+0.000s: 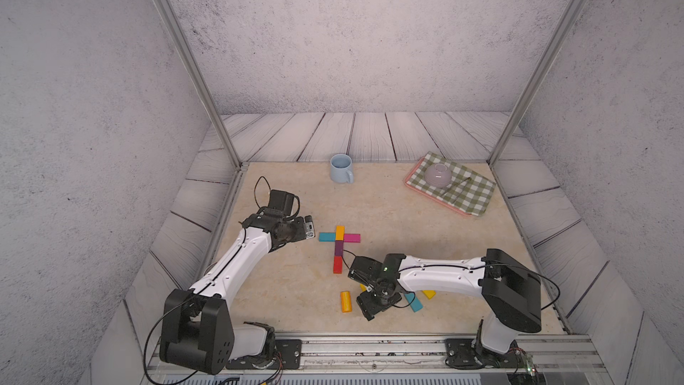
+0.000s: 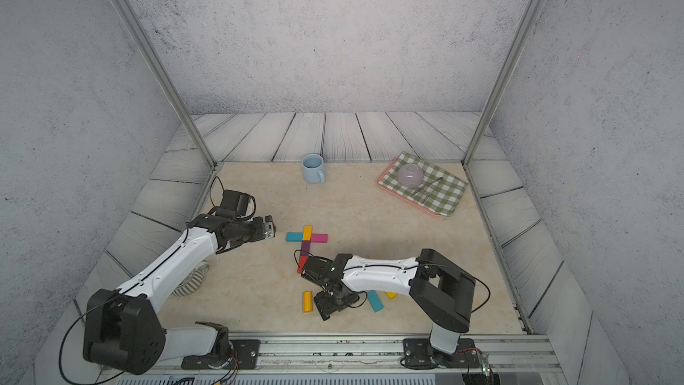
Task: Assemble the letter t with building blocks
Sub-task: Pick up the building block from the center of the board.
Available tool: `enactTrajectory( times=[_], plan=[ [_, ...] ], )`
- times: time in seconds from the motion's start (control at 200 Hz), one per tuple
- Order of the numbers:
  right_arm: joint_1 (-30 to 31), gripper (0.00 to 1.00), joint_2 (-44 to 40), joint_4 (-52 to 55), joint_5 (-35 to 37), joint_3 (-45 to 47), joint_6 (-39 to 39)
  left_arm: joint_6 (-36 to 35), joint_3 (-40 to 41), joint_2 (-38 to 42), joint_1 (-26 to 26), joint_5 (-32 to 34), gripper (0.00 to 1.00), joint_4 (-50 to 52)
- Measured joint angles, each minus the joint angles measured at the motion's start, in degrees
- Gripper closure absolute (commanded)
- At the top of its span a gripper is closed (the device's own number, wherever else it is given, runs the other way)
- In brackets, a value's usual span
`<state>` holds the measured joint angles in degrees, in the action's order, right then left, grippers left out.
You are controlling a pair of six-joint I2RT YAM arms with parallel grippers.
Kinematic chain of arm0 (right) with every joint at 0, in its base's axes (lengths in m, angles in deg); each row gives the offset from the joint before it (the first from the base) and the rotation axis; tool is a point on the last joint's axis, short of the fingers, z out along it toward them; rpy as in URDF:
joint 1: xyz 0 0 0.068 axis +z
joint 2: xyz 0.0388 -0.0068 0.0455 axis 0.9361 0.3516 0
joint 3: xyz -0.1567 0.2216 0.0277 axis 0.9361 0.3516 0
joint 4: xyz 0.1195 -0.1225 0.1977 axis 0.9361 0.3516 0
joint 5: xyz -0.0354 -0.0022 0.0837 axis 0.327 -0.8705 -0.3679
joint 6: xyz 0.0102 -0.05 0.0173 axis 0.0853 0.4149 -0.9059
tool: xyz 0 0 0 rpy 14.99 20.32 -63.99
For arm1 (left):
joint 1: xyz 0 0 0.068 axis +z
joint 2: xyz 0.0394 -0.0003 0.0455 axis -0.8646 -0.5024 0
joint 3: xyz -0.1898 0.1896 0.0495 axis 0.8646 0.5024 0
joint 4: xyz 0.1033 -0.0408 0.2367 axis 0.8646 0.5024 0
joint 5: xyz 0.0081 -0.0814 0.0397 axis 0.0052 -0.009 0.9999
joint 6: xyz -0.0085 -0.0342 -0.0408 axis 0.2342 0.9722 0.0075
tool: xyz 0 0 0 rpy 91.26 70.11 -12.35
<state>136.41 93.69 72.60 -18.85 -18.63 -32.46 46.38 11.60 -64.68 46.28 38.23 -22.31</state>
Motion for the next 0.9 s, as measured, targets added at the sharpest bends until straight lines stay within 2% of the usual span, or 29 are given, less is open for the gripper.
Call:
enactTrajectory(
  times=[0.28, 0.621, 0.816, 0.901],
  plan=[
    [-0.20, 0.27, 4.13, 2.19, 2.54, -2.99, 1.66, -0.20, -0.02, 0.00, 0.00, -0.35, 0.01, -0.11],
    [-0.85, 0.41, 5.84, 3.23, 4.02, -5.70, 3.82, -0.20, -0.02, 0.00, 0.00, -0.48, 0.00, -0.13],
    [-0.85, 0.45, 6.80, 3.45, 4.22, -6.62, 4.44, -0.22, -0.02, -0.07, 0.00, -0.85, 0.00, -0.11],
    [-0.85, 0.50, 7.04, 3.63, 4.22, -6.71, 4.81, -0.22, -0.07, -0.35, 0.00, -0.94, 0.00, -0.11]
  ],
)
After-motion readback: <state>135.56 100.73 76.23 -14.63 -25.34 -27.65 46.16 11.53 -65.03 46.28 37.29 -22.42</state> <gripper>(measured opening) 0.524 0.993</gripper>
